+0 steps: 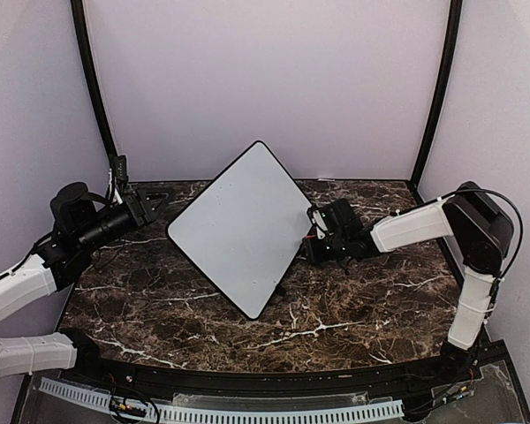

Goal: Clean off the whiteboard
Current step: Place the whiteboard eraser at the center of the board, then move the whiteboard eraser to the center of the board.

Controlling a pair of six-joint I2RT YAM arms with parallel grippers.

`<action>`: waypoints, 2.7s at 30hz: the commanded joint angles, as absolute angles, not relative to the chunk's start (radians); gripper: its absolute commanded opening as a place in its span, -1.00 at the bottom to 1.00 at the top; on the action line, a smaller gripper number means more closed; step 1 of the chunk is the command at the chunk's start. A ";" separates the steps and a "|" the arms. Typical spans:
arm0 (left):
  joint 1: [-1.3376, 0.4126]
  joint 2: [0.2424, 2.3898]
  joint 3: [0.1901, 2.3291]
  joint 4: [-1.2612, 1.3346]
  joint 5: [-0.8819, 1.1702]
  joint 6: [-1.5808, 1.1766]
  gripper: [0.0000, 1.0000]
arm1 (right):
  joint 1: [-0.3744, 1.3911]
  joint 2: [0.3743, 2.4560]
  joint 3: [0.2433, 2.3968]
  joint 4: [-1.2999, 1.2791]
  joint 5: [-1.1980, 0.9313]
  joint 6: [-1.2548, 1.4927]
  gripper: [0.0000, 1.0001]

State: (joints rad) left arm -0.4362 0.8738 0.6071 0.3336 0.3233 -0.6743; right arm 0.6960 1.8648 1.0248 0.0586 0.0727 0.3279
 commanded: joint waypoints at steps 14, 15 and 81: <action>-0.439 0.848 0.604 0.344 0.324 -0.666 0.14 | 0.688 1.751 0.954 0.119 -0.045 0.379 0.02; -0.439 0.847 0.603 0.345 0.323 -0.665 0.15 | 0.681 1.743 0.950 0.115 -0.052 0.381 0.04; -0.439 0.866 0.578 0.380 0.343 -0.680 0.15 | 0.679 1.817 1.163 -0.218 0.065 0.226 0.38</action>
State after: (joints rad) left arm -0.4362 0.8707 0.5911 0.3496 0.3286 -0.6777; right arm 0.6640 1.7809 1.1427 -0.2283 -0.0181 0.2623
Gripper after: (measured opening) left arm 0.577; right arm 0.673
